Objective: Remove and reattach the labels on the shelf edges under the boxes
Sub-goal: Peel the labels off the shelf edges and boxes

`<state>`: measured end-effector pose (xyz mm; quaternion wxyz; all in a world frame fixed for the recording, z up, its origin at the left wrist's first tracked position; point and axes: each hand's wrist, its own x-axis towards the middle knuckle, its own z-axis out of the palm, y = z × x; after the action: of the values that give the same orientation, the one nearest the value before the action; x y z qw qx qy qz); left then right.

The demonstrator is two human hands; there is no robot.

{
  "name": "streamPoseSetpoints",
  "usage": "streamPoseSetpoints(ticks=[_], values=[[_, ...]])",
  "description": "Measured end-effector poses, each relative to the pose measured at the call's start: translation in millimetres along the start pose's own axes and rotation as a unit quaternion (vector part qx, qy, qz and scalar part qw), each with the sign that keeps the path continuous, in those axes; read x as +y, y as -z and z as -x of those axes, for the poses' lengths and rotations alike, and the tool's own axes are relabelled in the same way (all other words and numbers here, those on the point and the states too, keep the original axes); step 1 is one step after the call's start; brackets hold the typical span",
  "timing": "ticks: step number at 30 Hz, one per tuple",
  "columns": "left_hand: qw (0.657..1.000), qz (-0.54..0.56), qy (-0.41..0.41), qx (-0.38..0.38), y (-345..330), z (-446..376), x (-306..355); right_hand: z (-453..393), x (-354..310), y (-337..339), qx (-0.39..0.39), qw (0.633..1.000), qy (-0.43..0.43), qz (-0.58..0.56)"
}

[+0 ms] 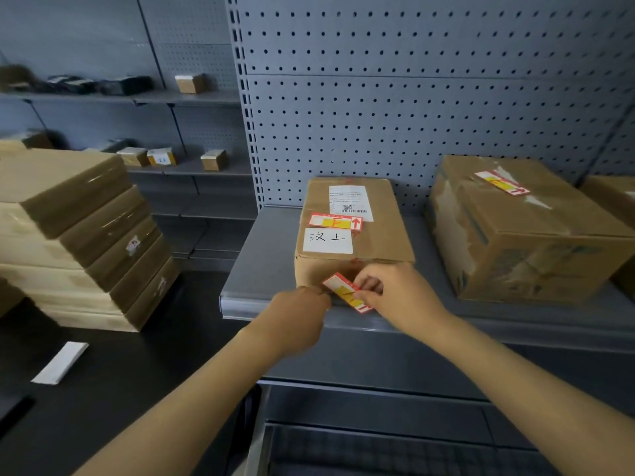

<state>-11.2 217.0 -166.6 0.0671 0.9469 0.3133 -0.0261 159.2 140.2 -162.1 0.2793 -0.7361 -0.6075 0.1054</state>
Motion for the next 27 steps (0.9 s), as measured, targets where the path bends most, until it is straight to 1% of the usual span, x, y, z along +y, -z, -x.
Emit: streamPoseSetpoints(ticks=[4,8,12,17,20,24,27], values=[[1.000,0.001,-0.004,-0.003,2.7,0.7,2.6,-0.6,-2.7,-4.1,0.000,1.000,0.006,0.018],[0.999,-0.004,-0.004,-0.041,5.1,4.1,5.7,-1.3,-9.3,-10.9,-0.019,0.996,0.035,0.081],[0.998,-0.043,-0.016,-0.053,4.7,7.6,4.8,-0.5,-12.7,-16.8,-0.019,0.990,0.069,0.124],[0.996,-0.046,-0.023,-0.072,14.6,1.5,4.7,-2.1,-13.4,-17.1,-0.042,0.984,0.071,0.158],[0.997,-0.028,-0.034,-0.064,32.7,-2.7,7.2,-5.3,-16.5,-16.1,-0.058,0.977,0.067,0.192],[0.997,-0.039,-0.056,-0.037,64.3,-9.5,15.0,3.7,-16.7,3.2,-0.046,0.984,0.047,0.167],[0.993,-0.086,-0.081,-0.006,87.8,-19.1,28.6,19.0,-12.2,30.2,-0.041,0.993,0.003,0.115]])
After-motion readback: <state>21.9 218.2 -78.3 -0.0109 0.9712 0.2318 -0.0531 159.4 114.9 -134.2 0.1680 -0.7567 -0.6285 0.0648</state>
